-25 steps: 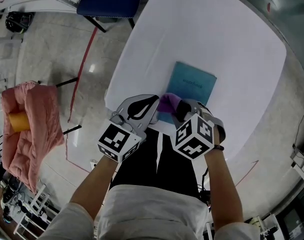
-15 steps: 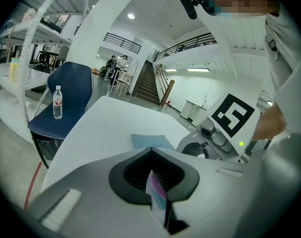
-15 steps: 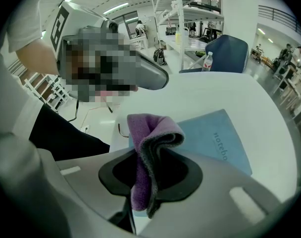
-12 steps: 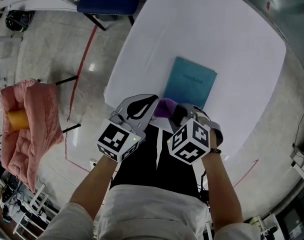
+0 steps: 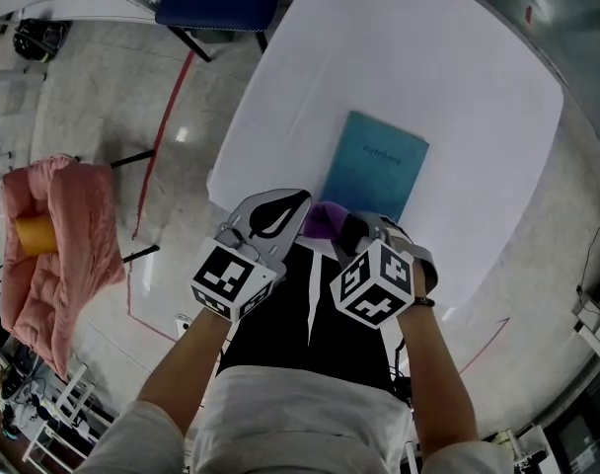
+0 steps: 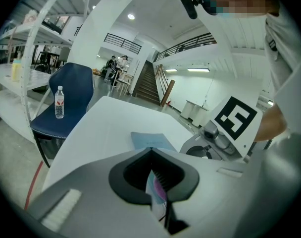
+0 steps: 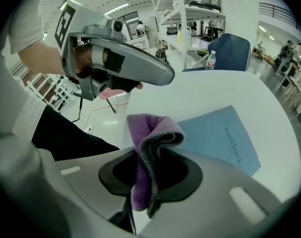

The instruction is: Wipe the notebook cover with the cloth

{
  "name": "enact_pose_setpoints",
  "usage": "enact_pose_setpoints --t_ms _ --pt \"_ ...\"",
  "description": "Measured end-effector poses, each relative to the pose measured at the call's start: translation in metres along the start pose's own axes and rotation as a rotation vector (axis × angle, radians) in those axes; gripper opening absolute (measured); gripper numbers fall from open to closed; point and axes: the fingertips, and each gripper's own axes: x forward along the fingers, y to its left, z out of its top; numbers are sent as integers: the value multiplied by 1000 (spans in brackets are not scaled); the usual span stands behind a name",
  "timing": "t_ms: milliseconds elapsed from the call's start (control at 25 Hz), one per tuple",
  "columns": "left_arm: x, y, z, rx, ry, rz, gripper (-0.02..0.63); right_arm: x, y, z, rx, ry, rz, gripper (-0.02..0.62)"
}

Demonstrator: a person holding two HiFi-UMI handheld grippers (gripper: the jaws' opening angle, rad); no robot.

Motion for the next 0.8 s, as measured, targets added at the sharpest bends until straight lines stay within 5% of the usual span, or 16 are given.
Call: enact_pose_setpoints --t_ms 800 --pt "-29 -8 25 23 -15 34 0 -24 -10 3 73 -78 -24 109"
